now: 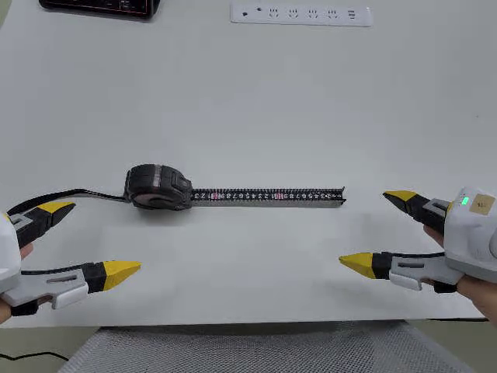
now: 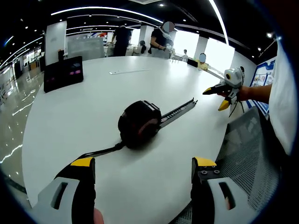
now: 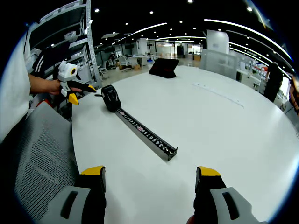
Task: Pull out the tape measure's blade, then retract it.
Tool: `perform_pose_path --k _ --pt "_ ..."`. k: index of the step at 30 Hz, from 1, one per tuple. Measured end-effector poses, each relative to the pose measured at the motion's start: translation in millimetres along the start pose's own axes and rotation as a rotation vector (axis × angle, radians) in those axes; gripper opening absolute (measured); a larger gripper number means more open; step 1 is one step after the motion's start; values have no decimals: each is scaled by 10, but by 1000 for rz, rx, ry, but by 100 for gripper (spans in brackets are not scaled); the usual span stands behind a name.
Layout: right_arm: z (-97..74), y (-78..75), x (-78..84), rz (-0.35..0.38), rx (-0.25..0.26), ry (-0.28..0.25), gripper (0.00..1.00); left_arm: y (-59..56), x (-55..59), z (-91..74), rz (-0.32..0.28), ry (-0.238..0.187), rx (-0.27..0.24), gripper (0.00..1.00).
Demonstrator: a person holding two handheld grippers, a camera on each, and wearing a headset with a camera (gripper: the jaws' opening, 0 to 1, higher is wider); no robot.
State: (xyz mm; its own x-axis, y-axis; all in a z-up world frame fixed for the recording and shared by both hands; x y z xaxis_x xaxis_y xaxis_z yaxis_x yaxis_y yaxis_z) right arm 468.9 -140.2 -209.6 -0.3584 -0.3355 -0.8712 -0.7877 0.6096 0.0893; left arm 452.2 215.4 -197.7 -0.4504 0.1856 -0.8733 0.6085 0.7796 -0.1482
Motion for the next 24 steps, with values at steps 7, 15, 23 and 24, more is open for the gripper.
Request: perform_pose_path --k 7,15,23,24 --pt "-2 4 -3 0 0 0 77 -2 -3 -2 -5 -4 -1 82" --pt "-5 6 3 1 1 0 77 0 11 -10 -8 -2 0 82" --pt "-6 -1 8 -1 1 0 77 2 8 -11 -11 -4 -2 82" --pt "-6 -2 9 -1 1 0 77 2 8 -11 -11 -4 -2 82"
Point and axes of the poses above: the centre of the closed fingertips' face, and the gripper's own axes: z roughly forward along the fingers, y roughly to its left, x roughly out of its underside, the point moved 2 cm from there along -z, roughly backward along the fingers, and after that the axes turned 12 degrees about -y, right-handed, at the moved point
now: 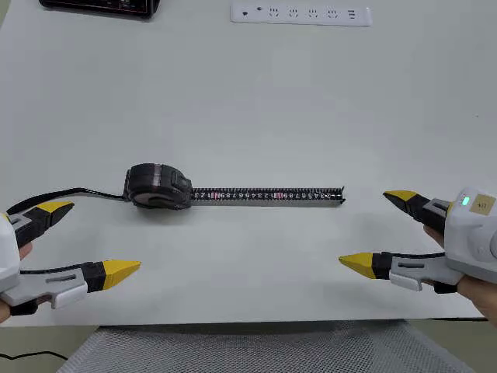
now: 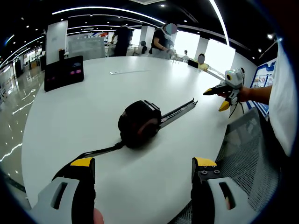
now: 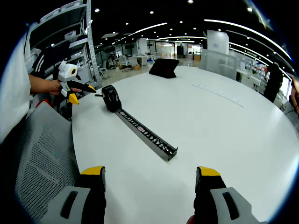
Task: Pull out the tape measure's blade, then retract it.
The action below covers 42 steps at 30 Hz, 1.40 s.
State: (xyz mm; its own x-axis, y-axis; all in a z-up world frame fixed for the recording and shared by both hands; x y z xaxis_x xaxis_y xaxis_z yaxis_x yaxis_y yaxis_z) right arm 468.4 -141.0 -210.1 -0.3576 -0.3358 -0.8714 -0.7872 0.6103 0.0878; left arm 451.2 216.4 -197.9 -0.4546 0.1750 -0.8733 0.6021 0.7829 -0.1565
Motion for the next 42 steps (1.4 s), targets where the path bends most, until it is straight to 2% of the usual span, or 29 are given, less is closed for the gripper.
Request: perform_pose_path --k 10,15,20,31,42 --pt "6 13 -12 -3 -1 -2 77 -1 6 -18 -5 -2 -6 82" --pt "16 14 -29 -6 -2 -3 77 -19 -10 8 -9 -4 3 83" --pt "25 14 -42 -10 -5 0 77 -1 -46 39 -26 -12 -11 83" --pt "29 4 -40 -13 -8 4 77 -84 -83 202 -54 -18 -19 84" --pt "45 -4 -47 -14 -9 2 77 -87 -159 362 -88 -39 -40 83"
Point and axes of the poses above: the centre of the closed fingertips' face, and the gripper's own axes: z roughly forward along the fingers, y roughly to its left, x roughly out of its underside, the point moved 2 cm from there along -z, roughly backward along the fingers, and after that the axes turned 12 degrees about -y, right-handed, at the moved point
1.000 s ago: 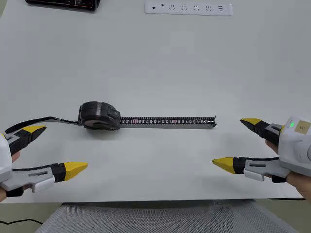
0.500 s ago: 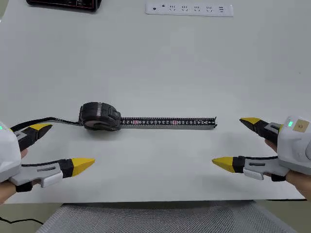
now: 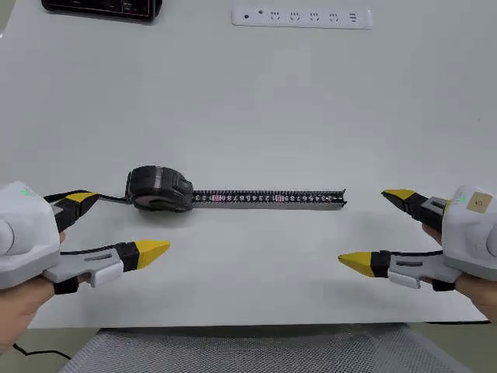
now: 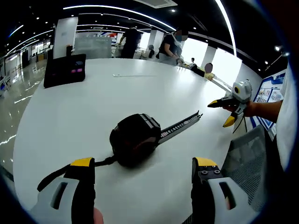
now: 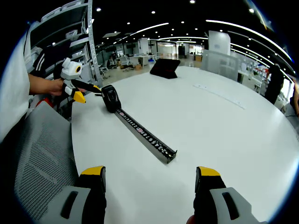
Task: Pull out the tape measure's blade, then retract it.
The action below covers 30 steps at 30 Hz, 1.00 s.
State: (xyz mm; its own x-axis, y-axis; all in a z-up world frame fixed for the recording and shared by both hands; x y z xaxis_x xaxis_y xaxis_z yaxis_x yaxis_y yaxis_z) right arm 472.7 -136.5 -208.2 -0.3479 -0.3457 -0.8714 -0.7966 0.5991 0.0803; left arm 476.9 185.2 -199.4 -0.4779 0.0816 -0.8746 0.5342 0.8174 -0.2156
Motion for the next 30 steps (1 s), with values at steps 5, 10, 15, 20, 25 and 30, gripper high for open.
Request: perform_pose_path --k 5,10,15,20,25,30 --pt "-2 -11 1 0 0 -1 77 -11 -11 70 -10 -2 -7 83" --pt "-3 -14 0 0 1 0 77 -26 -43 136 -27 -11 -8 82" --pt "-5 -9 8 1 1 3 77 -56 -59 202 -39 -16 -2 82" --pt "-12 -14 11 3 3 3 77 -93 -79 258 -54 -24 4 82" --pt "-13 -20 15 4 7 3 77 -134 -100 299 -71 -36 7 82" --pt "-6 -11 20 3 5 3 77 -158 -111 319 -81 -42 3 83"
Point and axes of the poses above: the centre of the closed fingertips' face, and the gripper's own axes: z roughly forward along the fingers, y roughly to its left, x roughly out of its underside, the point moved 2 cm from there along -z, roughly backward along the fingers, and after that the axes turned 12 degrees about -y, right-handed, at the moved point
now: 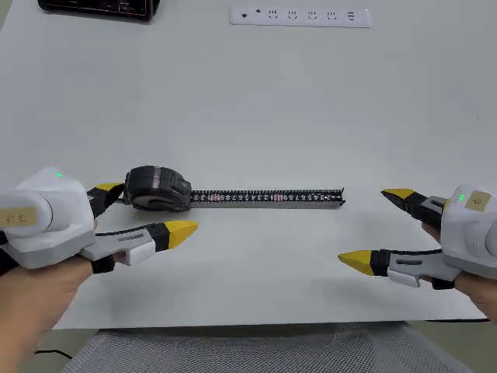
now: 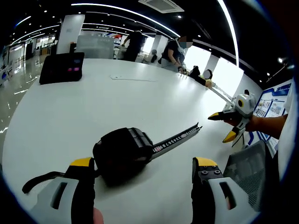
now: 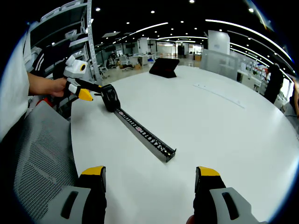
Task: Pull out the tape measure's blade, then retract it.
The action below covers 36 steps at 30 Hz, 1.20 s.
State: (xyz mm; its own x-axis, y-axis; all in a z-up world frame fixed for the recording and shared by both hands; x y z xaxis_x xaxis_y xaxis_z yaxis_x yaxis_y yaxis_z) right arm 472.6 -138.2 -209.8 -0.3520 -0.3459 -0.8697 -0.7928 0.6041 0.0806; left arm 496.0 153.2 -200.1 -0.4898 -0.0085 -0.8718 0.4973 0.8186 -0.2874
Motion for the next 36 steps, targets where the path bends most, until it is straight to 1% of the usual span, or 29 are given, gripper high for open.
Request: perform_pose_path --k 7,13,15,18,23,25,28,33,36 --pt "-1 -3 4 -4 0 3 76 1 -10 9 -23 -16 -23 83" --pt "8 -26 1 -12 -4 7 76 15 5 29 -31 -17 -58 81" --pt "13 -33 0 -18 -8 10 76 14 0 37 -44 -26 -67 81" --pt "26 -61 -10 -23 -15 15 75 16 13 44 -33 -24 -81 81" --pt "43 -108 -14 -34 -23 29 74 29 21 65 -41 -25 -107 79" --pt "47 -124 -16 -39 -28 33 74 31 38 80 -24 -15 -117 79" --pt "59 -151 -13 -50 -44 47 74 39 32 94 -42 -24 -134 80" --pt "84 -193 -15 -66 -70 66 73 42 38 122 -39 -26 -166 79" --pt "102 -217 -23 -76 -86 75 73 55 34 136 -52 -32 -185 79"
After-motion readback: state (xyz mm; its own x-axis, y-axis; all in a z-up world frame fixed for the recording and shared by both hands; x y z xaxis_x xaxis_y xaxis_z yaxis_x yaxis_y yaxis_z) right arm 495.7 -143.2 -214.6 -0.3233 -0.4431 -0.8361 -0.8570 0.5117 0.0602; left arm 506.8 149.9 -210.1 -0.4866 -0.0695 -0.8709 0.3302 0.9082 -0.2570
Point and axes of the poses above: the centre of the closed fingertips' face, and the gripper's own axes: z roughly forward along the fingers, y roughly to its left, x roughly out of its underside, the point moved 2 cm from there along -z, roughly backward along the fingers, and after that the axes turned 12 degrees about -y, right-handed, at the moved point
